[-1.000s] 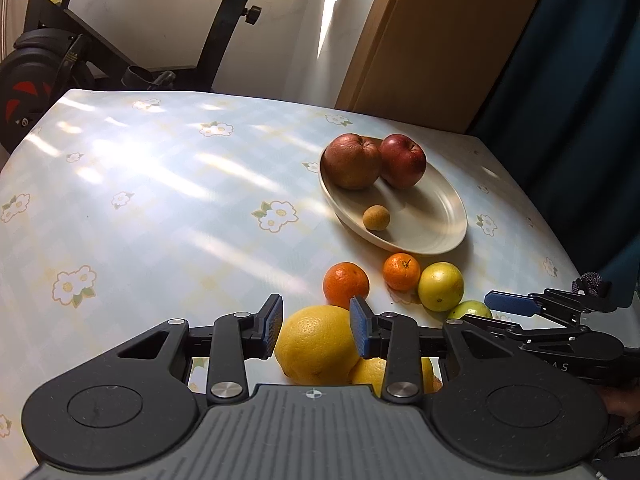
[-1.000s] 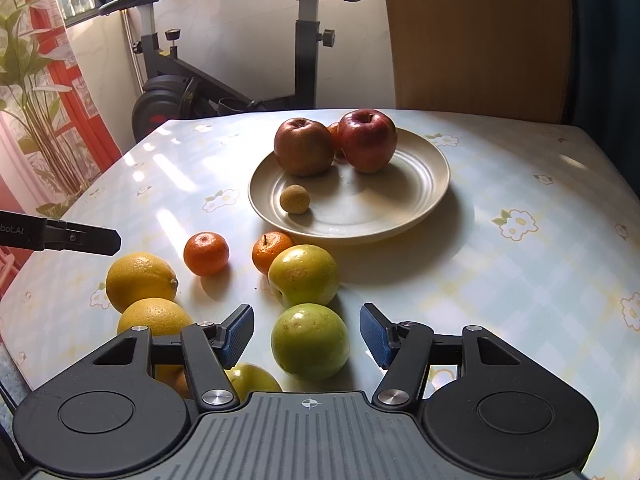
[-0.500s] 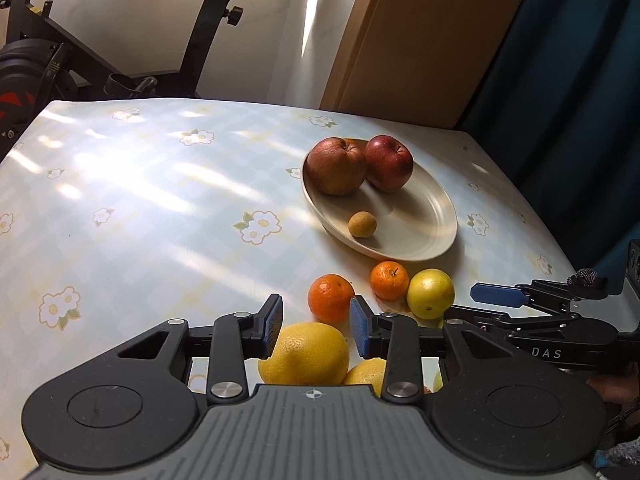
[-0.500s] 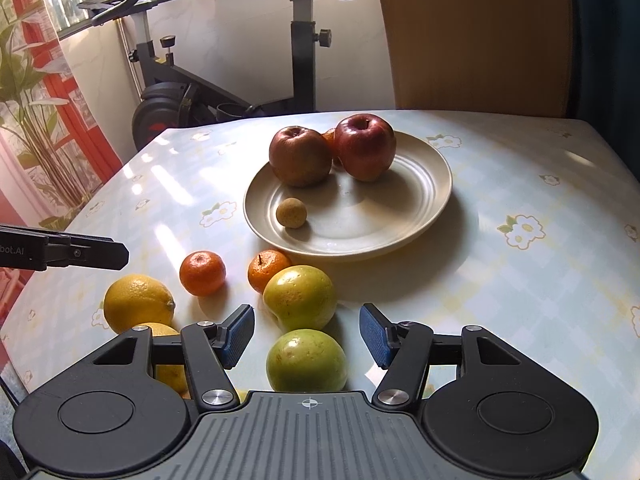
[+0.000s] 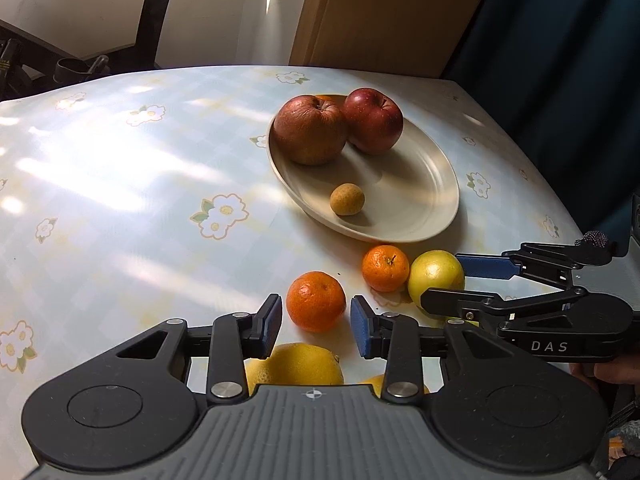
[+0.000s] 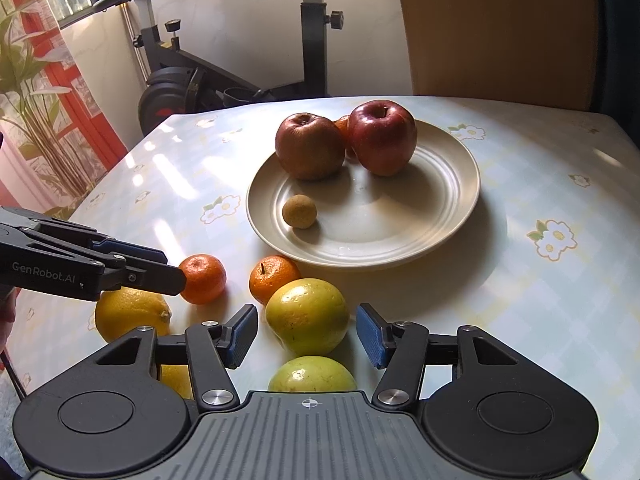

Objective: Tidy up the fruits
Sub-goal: 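Grasp a tangerine with the left gripper while the right grasps a green orange, then carry the tangerine and green orange onto the cream plate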

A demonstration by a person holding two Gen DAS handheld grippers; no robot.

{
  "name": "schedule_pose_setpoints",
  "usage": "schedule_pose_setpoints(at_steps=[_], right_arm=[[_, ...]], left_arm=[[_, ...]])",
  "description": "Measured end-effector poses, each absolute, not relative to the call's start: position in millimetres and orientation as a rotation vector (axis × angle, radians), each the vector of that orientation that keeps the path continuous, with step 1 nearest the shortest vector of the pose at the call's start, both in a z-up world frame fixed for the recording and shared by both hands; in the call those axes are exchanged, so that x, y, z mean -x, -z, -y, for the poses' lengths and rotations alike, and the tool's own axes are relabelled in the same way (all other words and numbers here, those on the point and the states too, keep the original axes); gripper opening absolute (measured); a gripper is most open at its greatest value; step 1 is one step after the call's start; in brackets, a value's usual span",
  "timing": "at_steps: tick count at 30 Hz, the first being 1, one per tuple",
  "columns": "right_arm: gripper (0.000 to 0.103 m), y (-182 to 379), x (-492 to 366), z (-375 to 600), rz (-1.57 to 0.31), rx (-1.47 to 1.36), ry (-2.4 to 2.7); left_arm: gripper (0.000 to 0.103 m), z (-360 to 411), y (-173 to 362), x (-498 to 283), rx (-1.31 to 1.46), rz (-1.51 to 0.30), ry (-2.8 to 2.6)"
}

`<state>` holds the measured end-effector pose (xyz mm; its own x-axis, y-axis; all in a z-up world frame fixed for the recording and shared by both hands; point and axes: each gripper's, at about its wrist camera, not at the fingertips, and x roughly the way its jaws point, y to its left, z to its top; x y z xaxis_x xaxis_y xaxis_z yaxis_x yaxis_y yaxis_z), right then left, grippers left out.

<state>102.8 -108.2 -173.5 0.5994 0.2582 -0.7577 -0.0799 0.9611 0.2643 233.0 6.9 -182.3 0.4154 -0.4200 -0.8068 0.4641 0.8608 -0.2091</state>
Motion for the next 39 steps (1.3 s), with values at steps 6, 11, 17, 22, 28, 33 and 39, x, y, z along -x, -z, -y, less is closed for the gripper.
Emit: schedule_pose_setpoints(at_steps=[6,11,17,22,28,33,39], right_arm=[[0.048,177.0,-104.5,111.2,-0.915,-0.237,-0.202],[0.045,179.7,-105.6,112.7,-0.919,-0.249,-0.208],[0.044,179.7,-105.0,113.0,-0.917,-0.251,-0.21],[0.044,178.2,-101.9,113.3,-0.908,-0.249,-0.202],[0.044,171.2,-95.9,116.8,-0.886,-0.258,-0.196],[0.044,160.4,-91.5,123.6,-0.859,-0.266,-0.192],[0.044,140.3,-95.9,133.0,-0.812,-0.257,-0.192]], left_arm=[[0.046,-1.6,187.9,-241.0,-0.049,-1.015,0.555],[0.046,3.0,192.8,-245.8,-0.059,-1.036,0.56],[0.043,7.0,197.7,-247.9,-0.077,-1.032,0.563],[0.04,4.9,198.0,-245.4,-0.074,-1.022,0.582],[0.039,-2.2,187.6,-240.2,-0.052,-0.988,0.578],[0.039,-3.0,170.9,-238.3,-0.047,-0.941,0.585],[0.04,1.2,148.1,-241.1,-0.052,-0.881,0.593]])
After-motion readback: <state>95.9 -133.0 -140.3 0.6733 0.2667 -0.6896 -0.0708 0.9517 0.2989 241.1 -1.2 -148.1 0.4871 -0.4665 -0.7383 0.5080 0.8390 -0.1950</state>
